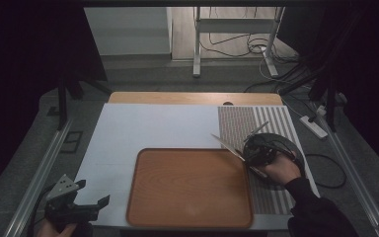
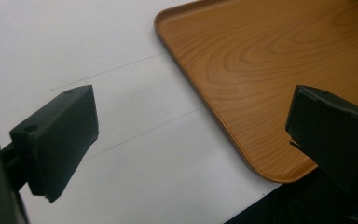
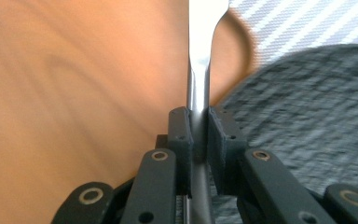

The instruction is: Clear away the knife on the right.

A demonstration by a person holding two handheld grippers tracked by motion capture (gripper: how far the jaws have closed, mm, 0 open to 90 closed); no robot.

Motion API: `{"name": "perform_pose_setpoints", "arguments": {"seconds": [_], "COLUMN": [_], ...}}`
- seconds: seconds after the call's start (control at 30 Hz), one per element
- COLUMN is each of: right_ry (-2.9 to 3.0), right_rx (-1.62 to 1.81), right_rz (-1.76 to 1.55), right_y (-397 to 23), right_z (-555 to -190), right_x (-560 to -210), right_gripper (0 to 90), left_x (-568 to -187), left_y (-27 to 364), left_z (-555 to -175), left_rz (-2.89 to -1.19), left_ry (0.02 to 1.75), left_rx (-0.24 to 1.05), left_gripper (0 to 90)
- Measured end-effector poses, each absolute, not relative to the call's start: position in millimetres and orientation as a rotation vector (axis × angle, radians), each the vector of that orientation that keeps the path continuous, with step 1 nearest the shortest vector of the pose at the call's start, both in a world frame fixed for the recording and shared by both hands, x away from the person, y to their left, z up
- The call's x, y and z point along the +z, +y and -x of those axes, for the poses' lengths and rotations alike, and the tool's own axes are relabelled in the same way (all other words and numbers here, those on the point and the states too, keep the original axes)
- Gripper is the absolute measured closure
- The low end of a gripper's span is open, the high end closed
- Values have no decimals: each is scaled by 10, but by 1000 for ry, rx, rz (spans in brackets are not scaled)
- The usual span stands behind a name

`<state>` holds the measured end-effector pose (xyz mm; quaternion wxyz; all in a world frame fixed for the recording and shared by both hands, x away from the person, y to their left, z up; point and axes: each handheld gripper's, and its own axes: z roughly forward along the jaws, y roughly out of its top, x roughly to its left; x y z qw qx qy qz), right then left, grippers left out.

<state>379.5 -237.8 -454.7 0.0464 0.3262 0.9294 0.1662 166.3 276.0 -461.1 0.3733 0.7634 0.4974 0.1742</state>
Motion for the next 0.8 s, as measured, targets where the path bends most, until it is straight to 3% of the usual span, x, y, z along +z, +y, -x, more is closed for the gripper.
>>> {"name": "perform_pose_setpoints", "arguments": {"seconds": [0.5, 0.8], "right_ry": [2966, 3024], "right_rx": [474, 375], "right_rz": [-841, -807], "right_y": [-1824, -1713], "right_z": [-3201, -3133], "right_x": [-4693, -4898], "right_gripper": [804, 789], "left_x": [-4611, -4611], "left_y": [2759, 2757], "left_z": [-1664, -1665], "left_rz": [-1960, -1961], "left_ry": [1270, 1269], "left_rx": [448, 449], "left_gripper": [35, 35]}}
